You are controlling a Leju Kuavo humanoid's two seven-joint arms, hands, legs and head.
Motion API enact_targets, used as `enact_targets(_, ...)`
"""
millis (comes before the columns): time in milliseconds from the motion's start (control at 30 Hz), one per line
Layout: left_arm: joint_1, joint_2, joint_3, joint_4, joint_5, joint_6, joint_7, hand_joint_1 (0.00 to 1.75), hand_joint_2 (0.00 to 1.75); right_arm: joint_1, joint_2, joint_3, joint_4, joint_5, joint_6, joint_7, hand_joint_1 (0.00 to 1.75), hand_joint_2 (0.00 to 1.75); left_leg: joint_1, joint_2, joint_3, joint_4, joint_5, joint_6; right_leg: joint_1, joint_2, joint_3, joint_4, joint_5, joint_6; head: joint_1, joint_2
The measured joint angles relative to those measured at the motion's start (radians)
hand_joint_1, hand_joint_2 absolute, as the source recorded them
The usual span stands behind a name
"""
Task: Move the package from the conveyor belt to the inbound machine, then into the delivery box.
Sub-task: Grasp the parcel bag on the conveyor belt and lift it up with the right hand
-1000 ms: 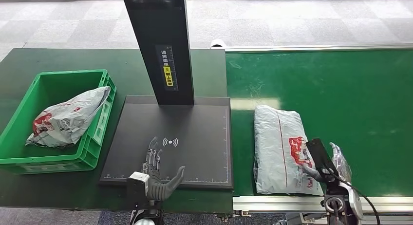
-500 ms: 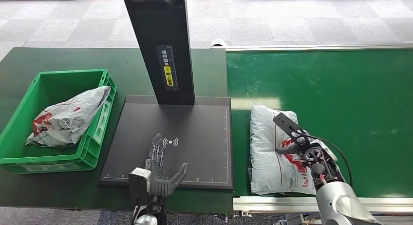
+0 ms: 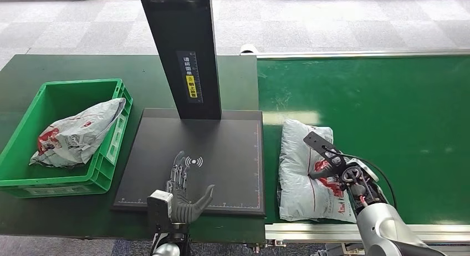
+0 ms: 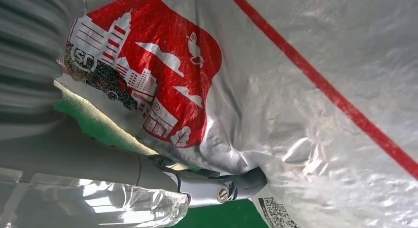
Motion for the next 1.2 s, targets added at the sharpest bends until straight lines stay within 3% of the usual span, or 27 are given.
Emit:
enact_targets(100, -0.001, 0.0, -0.001, 0.002, 0.004, 0.002, 0.0, 0.0, 1.75, -0.005, 0.006, 0.001, 0.007, -0.031, 0.043, -0.013, 1.73, 1.75, 0.0, 0.001, 0.0, 0.0, 0.0, 0.0, 0.0, 0.0, 0.0, 0.0, 0.0, 0.0, 0.0, 0.0)
enact_targets(267, -0.004, 0.001, -0.005, 0.005, 0.007, 0.002, 0.0, 0.0, 1.75, -0.013, 0.009, -0.014, 0.014, -0.088, 0.108, -0.023, 1.75, 1.75, 0.0, 0.003, 0.004, 0.0, 0.0, 0.0, 0.0, 0.002, 0.003, 0.0, 0.0, 0.0, 0.0, 0.0)
enact_targets(400, -0.004, 0.004, -0.008, 0.005, 0.008, 0.002, 0.0, 0.0, 1.75, -0.013, 0.016, -0.019, 0.014, -0.084, 0.101, -0.02, 1.75, 1.75, 0.0, 0.002, 0.005, 0.0, 0.0, 0.0, 0.0, 0.002, 0.004, 0.0, 0.0, 0.0, 0.0, 0.0)
enact_targets(633, 0.002, 0.008, -0.009, 0.004, 0.022, 0.014, 0.0, 0.0, 1.75, 0.0, 0.03, -0.02, 0.014, -0.064, 0.015, -0.037, 1.75, 1.75, 0.0, 0.001, 0.003, 0.0, 0.0, 0.0, 0.0, 0.001, 0.004, 0.0, 0.0, 0.0, 0.0, 0.0)
enact_targets(900, 0.043, 0.024, 0.031, -0.014, 0.104, 0.033, -0.001, 0.0, 1.75, 0.054, 0.091, -0.015, -0.048, -0.122, -0.191, -0.179, 1.75, 1.75, 0.0, 0.002, 0.001, 0.0, 0.0, 0.0, 0.0, 0.001, 0.001, 0.0, 0.0, 0.0, 0.0, 0.0)
enact_targets(1200, 0.067, 0.034, 0.07, -0.026, 0.11, 0.023, -0.001, 0.0, 1.75, 0.1, 0.115, -0.006, -0.12, -0.156, -0.205, -0.196, 1.75, 1.75, 0.0, 0.001, 0.0, 0.0, 0.0, 0.0, 0.0, 0.001, 0.0, 0.0, 0.0, 0.0, 0.0, 0.0)
